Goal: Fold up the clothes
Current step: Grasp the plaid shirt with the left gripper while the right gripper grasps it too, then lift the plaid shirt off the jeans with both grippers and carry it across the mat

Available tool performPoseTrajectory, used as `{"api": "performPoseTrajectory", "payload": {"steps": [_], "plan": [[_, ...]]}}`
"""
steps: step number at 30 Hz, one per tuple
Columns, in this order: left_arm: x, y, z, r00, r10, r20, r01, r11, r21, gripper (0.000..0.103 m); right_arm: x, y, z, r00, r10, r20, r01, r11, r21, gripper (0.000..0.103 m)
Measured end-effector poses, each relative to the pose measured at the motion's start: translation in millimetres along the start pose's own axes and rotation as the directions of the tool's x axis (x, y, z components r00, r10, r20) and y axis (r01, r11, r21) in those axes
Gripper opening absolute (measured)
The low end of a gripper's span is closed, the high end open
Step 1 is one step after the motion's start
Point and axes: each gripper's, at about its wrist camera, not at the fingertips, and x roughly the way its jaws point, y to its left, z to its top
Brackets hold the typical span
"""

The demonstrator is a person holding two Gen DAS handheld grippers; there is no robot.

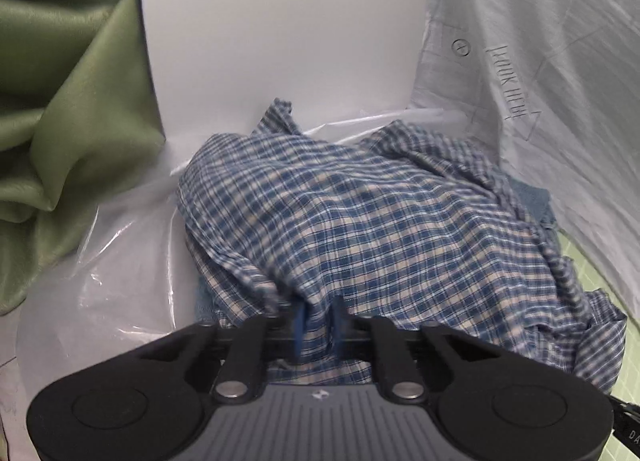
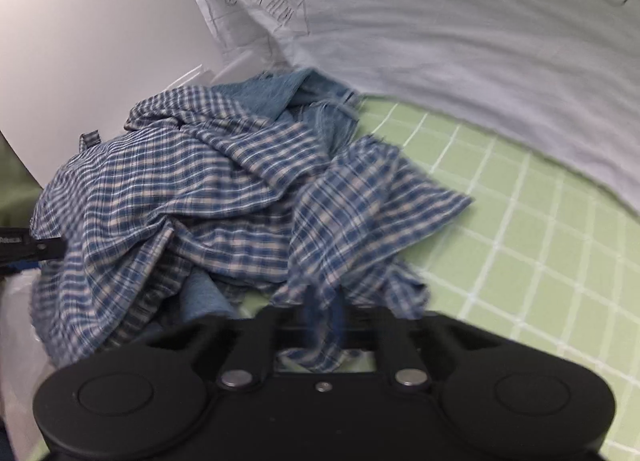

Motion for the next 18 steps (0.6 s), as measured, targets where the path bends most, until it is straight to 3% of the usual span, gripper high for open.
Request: {"api": "performPoseTrajectory", "payload": {"steps": [4,7,11,13,18], "plan": [[-24,0,1,0.998,-0.033,0.051,0.031,0.999,0.043,0.001,-34,-11,-7,0.993,-0.08,0.083,0.081,0.997,0.001,0.001],[-50,-6,0,0.993,-0.081,0.088,0.074,0.994,0.076,0.001,-69,-26,-17,0.974,-0.171,0.148,0.167,0.985,0.04,0.001],[-87,-18,-11,0.981,-0.153,0.116,0.139,0.983,0.122,0.001,-124,-58,-45,0.938,-0.293,0.188,0.275,0.954,0.116,0.001],[-105,-24,-21,0.975,-0.185,0.122,0.167,0.975,0.146,0.001,-152,-73,-67,0.908,-0.371,0.195,0.348,0.927,0.14,0.001],[-149,-38,-65,0.961,-0.266,0.074,0.249,0.95,0.191,0.001,-220,-116,-138,0.853,-0.503,0.14,0.461,0.851,0.25,0.001]]}}
